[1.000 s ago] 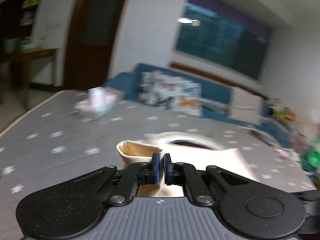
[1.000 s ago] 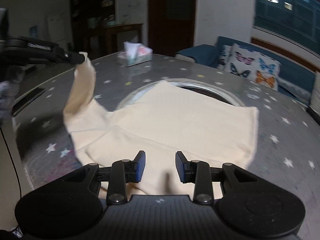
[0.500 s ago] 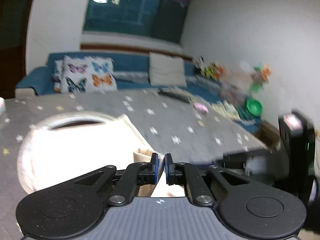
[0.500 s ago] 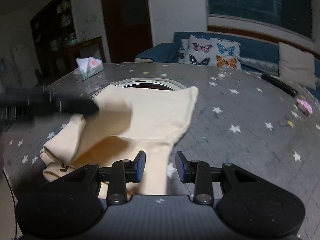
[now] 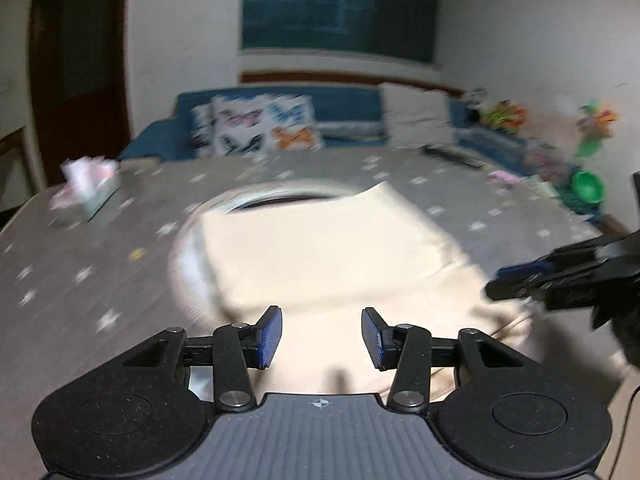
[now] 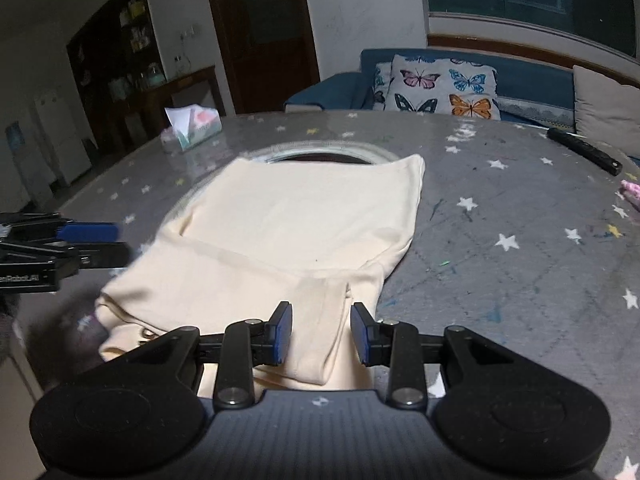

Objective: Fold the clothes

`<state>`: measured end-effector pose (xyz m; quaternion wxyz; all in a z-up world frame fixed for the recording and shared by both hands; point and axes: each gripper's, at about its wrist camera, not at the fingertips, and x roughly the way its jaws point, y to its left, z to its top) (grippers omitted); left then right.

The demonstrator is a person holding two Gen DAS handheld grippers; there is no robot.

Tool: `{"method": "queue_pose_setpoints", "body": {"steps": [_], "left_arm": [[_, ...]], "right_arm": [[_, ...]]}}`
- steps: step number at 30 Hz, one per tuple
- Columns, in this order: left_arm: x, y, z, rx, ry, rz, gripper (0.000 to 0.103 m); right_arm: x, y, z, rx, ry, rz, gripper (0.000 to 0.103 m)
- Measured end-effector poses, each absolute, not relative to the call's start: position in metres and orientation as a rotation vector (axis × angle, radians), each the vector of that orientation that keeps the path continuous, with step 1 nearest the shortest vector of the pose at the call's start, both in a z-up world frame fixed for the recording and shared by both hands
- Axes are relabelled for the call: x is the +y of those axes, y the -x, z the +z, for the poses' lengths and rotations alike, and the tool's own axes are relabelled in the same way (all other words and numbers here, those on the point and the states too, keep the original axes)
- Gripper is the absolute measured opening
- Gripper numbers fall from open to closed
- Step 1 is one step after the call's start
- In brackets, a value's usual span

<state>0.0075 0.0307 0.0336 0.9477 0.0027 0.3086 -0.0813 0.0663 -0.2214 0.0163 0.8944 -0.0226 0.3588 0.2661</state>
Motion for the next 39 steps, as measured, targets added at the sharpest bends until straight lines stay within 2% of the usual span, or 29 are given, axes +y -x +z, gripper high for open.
{"method": "queue_pose_setpoints", "body": {"steps": [4,6,8,9,15,19,23,28,29,33,39], "left_arm": [[0.046,-0.002,0.023,0.654,-0.013,-0.117,0.047],[0.046,-0.003,0.02,0.656,-0.023,-0.114,0.047],[0.045,-0.004,0.017,0.657,-0.032,-0.111,0.047],[0.043,-0.006,0.015,0.658,-0.038,-0.11,0.047],[0.044,-0.011,0.007,0.677,-0.065,-0.1,0.046],[0.044,-0.011,0.002,0.69,-0.078,-0.1,0.046],[0.045,-0.011,0.009,0.685,-0.085,-0.1,0.046],[0.044,-0.022,0.026,0.636,-0.07,-0.124,0.037],[0.041,-0.028,0.029,0.63,-0.071,-0.13,0.031],[0.03,-0.052,0.025,0.635,-0.071,-0.164,0.02],[0.029,-0.076,0.001,0.695,-0.105,-0.154,0.015]], "right_arm": [[-0.214,-0.079,0.004,0.773,0.05,0.527,0.03],[-0.211,-0.08,0.003,0.772,0.063,0.519,0.02],[-0.207,-0.078,0.004,0.761,0.082,0.515,0.005],[-0.206,-0.076,0.009,0.745,0.089,0.515,0.004],[-0.207,-0.068,0.034,0.653,0.126,0.483,0.004],[-0.209,-0.08,0.015,0.718,0.107,0.463,0.004],[-0.211,-0.082,0.01,0.729,0.11,0.457,0.012],[-0.209,-0.082,0.022,0.687,0.128,0.487,0.015],[-0.209,-0.082,0.025,0.675,0.133,0.495,0.015],[-0.202,-0.091,0.021,0.683,0.137,0.538,0.014],[-0.201,-0.096,0.008,0.715,0.198,0.551,0.014]]}}
